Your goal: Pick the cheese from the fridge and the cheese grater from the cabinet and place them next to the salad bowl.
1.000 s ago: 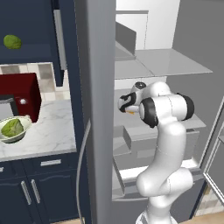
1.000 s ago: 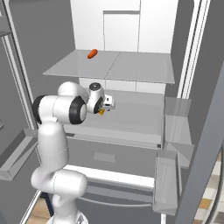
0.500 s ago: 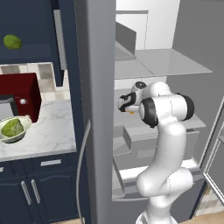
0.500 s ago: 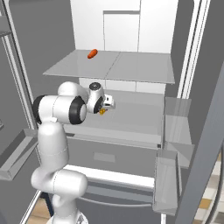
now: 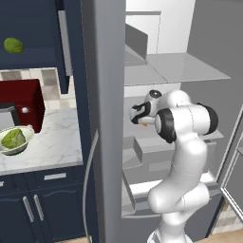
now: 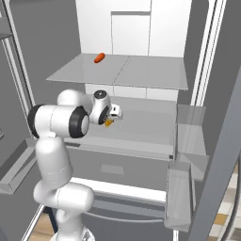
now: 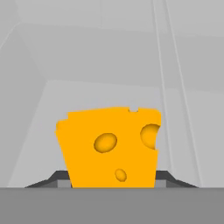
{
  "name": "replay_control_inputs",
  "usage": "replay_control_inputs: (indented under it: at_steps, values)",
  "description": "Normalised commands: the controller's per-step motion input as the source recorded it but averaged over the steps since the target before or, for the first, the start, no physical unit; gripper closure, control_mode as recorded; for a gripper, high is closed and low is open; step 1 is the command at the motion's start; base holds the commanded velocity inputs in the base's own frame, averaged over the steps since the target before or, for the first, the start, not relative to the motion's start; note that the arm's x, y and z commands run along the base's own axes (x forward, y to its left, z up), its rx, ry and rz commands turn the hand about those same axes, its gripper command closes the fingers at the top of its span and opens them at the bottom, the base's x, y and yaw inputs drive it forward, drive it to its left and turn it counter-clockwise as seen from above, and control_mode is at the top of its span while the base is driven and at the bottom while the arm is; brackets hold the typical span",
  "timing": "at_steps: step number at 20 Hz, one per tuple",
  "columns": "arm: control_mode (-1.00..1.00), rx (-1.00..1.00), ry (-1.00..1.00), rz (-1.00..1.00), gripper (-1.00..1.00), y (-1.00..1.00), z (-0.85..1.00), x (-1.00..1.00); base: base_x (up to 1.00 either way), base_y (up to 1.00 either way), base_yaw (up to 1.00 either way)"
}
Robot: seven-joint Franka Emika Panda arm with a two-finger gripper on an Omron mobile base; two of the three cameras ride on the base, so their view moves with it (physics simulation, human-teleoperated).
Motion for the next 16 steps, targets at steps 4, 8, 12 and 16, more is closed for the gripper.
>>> replay_control_inputs:
  at_steps: [4, 8, 12, 16]
  values:
    - [-1.0, 0.0, -0.07, 0.0, 1.0, 0.0, 0.03, -0.63, 0.0, 0.0, 0.0]
    - [-1.0, 0.0, -0.14, 0.0, 1.0, 0.0, 0.16, -0.66, 0.0, 0.0, 0.0]
    - [-1.0, 0.0, -0.12, 0.0, 1.0, 0.0, 0.37, -0.65, 0.0, 0.0, 0.0]
    - [-1.0, 0.0, -0.03, 0.0, 1.0, 0.0, 0.62, -0.34, 0.0, 0.0, 0.0]
